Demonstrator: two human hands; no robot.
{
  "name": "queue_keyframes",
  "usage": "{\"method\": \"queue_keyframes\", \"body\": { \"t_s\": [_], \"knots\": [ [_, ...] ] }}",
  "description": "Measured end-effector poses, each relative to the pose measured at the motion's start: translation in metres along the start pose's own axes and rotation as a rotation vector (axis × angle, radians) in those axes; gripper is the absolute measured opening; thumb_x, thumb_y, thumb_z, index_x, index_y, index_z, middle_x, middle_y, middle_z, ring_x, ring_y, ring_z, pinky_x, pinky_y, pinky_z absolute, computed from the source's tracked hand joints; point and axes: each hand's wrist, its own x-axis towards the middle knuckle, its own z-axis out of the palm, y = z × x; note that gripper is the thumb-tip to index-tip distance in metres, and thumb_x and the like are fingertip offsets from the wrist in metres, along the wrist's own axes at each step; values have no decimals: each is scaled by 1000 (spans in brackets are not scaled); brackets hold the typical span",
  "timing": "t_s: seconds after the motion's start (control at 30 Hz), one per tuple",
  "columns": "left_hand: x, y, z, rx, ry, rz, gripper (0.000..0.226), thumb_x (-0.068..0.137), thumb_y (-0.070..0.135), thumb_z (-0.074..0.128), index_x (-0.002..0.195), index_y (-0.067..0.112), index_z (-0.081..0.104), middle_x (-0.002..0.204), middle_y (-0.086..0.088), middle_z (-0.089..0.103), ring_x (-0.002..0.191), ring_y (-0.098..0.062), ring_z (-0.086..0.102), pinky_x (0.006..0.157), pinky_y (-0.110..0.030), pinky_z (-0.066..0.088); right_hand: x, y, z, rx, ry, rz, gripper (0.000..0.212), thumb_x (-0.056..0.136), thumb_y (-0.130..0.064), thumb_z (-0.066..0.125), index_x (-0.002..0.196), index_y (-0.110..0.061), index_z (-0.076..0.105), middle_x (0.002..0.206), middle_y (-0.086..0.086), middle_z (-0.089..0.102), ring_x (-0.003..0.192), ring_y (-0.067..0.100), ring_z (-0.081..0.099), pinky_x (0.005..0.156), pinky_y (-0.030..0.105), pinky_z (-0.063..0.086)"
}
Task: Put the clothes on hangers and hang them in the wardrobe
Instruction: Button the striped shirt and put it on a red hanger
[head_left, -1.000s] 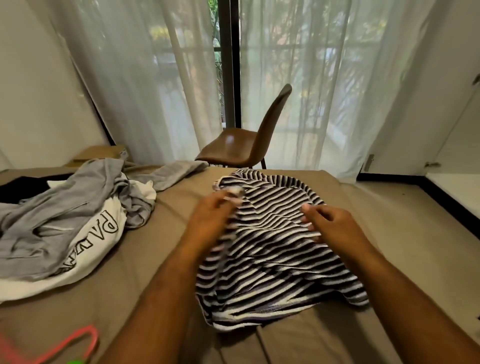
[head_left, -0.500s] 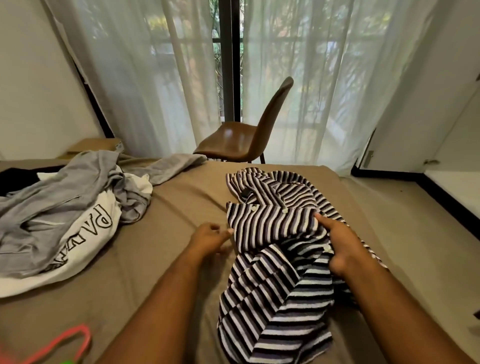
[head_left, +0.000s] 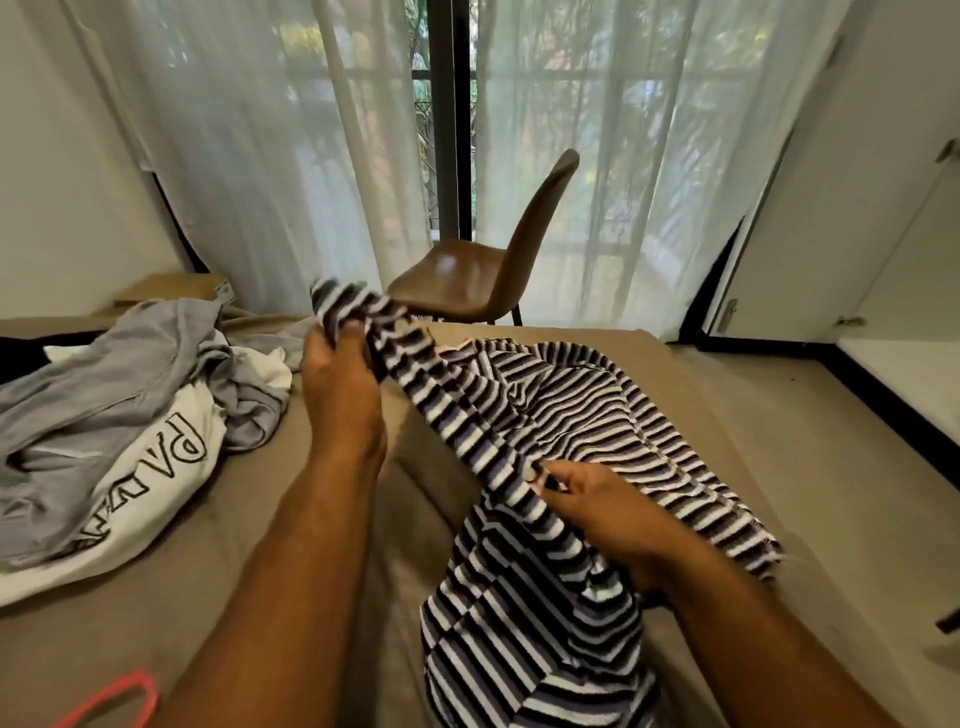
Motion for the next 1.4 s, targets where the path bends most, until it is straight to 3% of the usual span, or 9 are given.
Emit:
{"method": "queue_keyframes", "body": {
  "t_s": [0.17, 0.33, 0.43, 0.5, 0.67, 0.97, 1.2, 1.3, 1.4],
  "knots": [
    [-37, 16, 36, 323, -726, 419, 77, 100, -4, 44, 157, 40, 18, 163, 10, 30, 146, -3, 34, 119, -33, 35, 17, 2, -14, 699, 305, -7, 45, 89, -26, 66, 132, -14, 63, 120, 11, 73, 109, 30, 71, 89, 41, 56],
    [-11, -81, -11, 903, -137, 36, 54, 92, 8, 57, 144, 15, 46, 142, -15, 54, 128, -31, 53, 104, -34, 44, -2, 36, -74, 1002, 804, 44, 33, 101, -23, 54, 127, -4, 61, 116, 21, 70, 91, 25, 66, 83, 35, 49],
    [-11, -113, -27, 1239, -306, -244, 28, 87, 20, 69, 111, 7, 70, 113, -15, 72, 109, -31, 66, 89, -31, 50, -13, 47, -75, 1010, 667, 107, 47, 73, -19, 72, 117, -3, 67, 94, 17, 77, 77, 27, 76, 79, 38, 61],
    [-13, -118, -13, 1149, -429, -246, 29, 90, 29, 73, 113, 12, 72, 113, -8, 73, 106, -26, 68, 86, -28, 50, -14, 49, -70, 989, 603, 151, 49, 74, -22, 70, 119, -4, 70, 106, 16, 76, 83, 30, 76, 69, 44, 64],
    [-7, -119, 46, 454, -426, -488, 50, 93, 45, 68, 137, 26, 54, 126, -3, 68, 112, -24, 66, 81, -33, 55, -15, 52, -69, 904, 488, 272, 46, 83, -28, 72, 126, -9, 70, 122, 18, 71, 110, 38, 70, 106, 54, 48],
    [78, -19, 56, 960, -154, 119, 48, 105, 41, 46, 107, 0, 70, 110, -26, 68, 107, -38, 65, 89, -40, 48, -12, 19, -47, 709, 561, -15, 30, 101, -11, 55, 124, -25, 67, 106, 2, 78, 94, 22, 76, 76, 37, 60],
    [310, -32, -128, 990, 410, 93, 98, 75, 74, 45, 151, 15, 35, 143, -29, 45, 129, -53, 44, 79, -69, 40, 22, -23, 56, 242, 18, -206, 41, 99, -13, 61, 136, -31, 58, 85, -1, 70, 79, 15, 65, 75, 33, 56],
    [187, -41, -89, 1208, 448, 12, 68, 88, 35, 58, 148, 10, 38, 145, -30, 39, 130, -52, 41, 98, -67, 40, 24, -13, 54, 81, 172, -274, 35, 98, -17, 65, 128, -36, 64, 100, -3, 73, 89, 16, 70, 83, 39, 61],
    [9, -28, -25, 1218, 108, 102, 48, 91, 29, 65, 131, 8, 51, 135, -24, 52, 126, -42, 50, 105, -48, 41, 18, 16, 12, -54, 453, -241, 28, 97, -18, 66, 115, -38, 69, 102, -11, 73, 95, 8, 69, 83, 27, 59]
  ]
}}
